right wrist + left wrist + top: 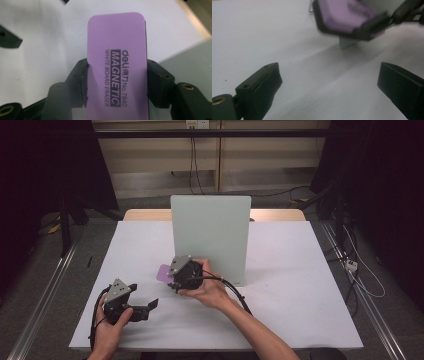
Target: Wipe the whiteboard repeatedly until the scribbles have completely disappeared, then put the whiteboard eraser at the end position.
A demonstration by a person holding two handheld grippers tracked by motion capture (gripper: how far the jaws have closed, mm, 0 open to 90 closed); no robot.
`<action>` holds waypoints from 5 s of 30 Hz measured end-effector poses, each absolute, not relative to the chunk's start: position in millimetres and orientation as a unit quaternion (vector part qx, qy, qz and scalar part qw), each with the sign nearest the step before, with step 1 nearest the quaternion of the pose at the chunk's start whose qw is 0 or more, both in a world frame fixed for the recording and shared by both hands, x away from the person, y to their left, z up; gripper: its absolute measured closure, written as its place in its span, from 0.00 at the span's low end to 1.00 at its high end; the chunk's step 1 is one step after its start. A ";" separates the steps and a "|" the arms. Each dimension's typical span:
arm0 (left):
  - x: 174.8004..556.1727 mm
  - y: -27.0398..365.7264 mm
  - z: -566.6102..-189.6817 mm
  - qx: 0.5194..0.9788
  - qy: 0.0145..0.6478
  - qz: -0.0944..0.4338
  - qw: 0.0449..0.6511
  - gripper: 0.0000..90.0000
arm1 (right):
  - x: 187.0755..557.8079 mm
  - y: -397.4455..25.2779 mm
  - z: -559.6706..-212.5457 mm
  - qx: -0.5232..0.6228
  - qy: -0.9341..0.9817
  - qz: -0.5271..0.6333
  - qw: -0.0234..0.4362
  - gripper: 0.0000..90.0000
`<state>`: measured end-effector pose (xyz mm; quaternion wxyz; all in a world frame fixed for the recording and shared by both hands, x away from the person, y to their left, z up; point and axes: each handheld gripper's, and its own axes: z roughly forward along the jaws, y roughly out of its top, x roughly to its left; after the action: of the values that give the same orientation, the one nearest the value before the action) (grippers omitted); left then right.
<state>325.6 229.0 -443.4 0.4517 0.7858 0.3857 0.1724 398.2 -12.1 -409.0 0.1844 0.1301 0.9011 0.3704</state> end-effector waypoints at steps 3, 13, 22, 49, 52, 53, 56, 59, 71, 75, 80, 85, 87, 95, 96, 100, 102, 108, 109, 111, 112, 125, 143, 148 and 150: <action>325.7 227.8 -443.6 0.784 0.386 0.172 0.454 0.05 | 401.2 -26.4 -394.9 0.144 0.891 0.385 0.194 0.46; 325.8 227.4 -444.6 0.787 0.386 0.170 0.449 0.05 | 401.4 -55.3 -377.6 0.168 0.879 0.394 0.209 0.46; 327.2 229.4 -446.7 0.787 0.390 0.165 0.448 0.05 | 397.3 -68.0 -379.6 0.179 0.881 0.394 0.189 0.46; 326.1 225.6 -445.4 0.790 0.385 0.172 0.444 0.05 | 384.9 -105.5 -387.7 0.213 0.874 0.411 0.149 0.46; 326.0 226.8 -445.5 0.789 0.385 0.172 0.446 0.05 | 384.5 -108.8 -390.2 0.217 0.875 0.407 0.146 0.46; 326.0 227.3 -445.2 0.790 0.386 0.173 0.444 0.05 | 384.6 -109.9 -391.1 0.217 0.875 0.408 0.145 0.46; 325.6 227.1 -445.0 0.786 0.389 0.172 0.448 0.05 | 384.2 -112.2 -391.3 0.220 0.875 0.407 0.142 0.46; 325.6 227.1 -445.0 0.789 0.387 0.172 0.446 0.05 | 383.4 -114.3 -390.0 0.221 0.876 0.407 0.138 0.46; 326.3 228.8 -447.1 0.785 0.393 0.168 0.449 0.05 | 378.7 -130.6 -394.4 0.232 0.879 0.398 0.118 0.46; 326.5 229.5 -446.0 0.783 0.394 0.167 0.452 0.05 | 379.1 -133.5 -393.0 0.235 0.879 0.400 0.111 0.46; 325.8 229.3 -445.6 0.786 0.392 0.170 0.447 0.05 | 375.9 -134.5 -395.5 0.230 0.881 0.403 0.094 0.46; 325.1 227.9 -445.8 0.787 0.392 0.171 0.444 0.05 | 373.4 -134.7 -401.5 0.225 0.884 0.403 0.073 0.46; 324.4 228.2 -444.8 0.788 0.389 0.173 0.444 0.05 | 371.6 -135.4 -400.5 0.224 0.884 0.404 0.071 0.46; 324.9 229.1 -444.1 0.786 0.393 0.176 0.443 0.05 | 363.9 -139.8 -400.4 0.209 0.894 0.393 0.060 0.46; 325.1 229.1 -444.0 0.785 0.394 0.176 0.444 0.05 | 362.9 -140.6 -400.8 0.208 0.895 0.390 0.059 0.46; 325.6 229.7 -444.0 0.785 0.393 0.176 0.444 0.05 | 360.9 -145.0 -402.8 0.207 0.900 0.381 0.053 0.46; 325.6 228.8 -444.0 0.783 0.396 0.174 0.448 0.05 | 360.8 -146.4 -403.5 0.213 0.901 0.375 0.051 0.46; 325.0 228.8 -445.3 0.784 0.398 0.173 0.444 0.05 | 360.4 -145.8 -403.1 0.208 0.906 0.365 0.044 0.46; 324.8 229.3 -444.6 0.786 0.394 0.175 0.443 0.05 | 360.1 -145.4 -403.5 0.207 0.908 0.363 0.042 0.46; 324.6 229.9 -444.0 0.785 0.393 0.175 0.446 0.05 | 359.5 -144.4 -404.1 0.201 0.911 0.359 0.038 0.46; 324.5 230.3 -444.2 0.784 0.395 0.175 0.446 0.05 | 358.9 -143.7 -403.8 0.200 0.912 0.356 0.035 0.46; 322.8 231.4 -443.1 0.783 0.392 0.173 0.451 0.05 | 350.1 -133.6 -406.8 0.176 0.930 0.323 0.005 0.46; 323.7 230.2 -443.6 0.786 0.387 0.171 0.450 0.05 | 344.4 -114.0 -429.3 0.159 0.945 0.285 -0.035 0.46; 323.3 229.7 -443.6 0.786 0.390 0.171 0.448 0.05 | 345.3 -112.7 -431.8 0.156 0.946 0.283 -0.039 0.46; 323.1 229.5 -443.6 0.787 0.389 0.170 0.448 0.05 | 345.5 -110.3 -434.8 0.155 0.947 0.279 -0.040 0.46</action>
<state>323.1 229.5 -443.6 0.4479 0.7866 0.3894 0.1704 345.5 -110.3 -434.8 -0.0398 0.1546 0.9471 0.2785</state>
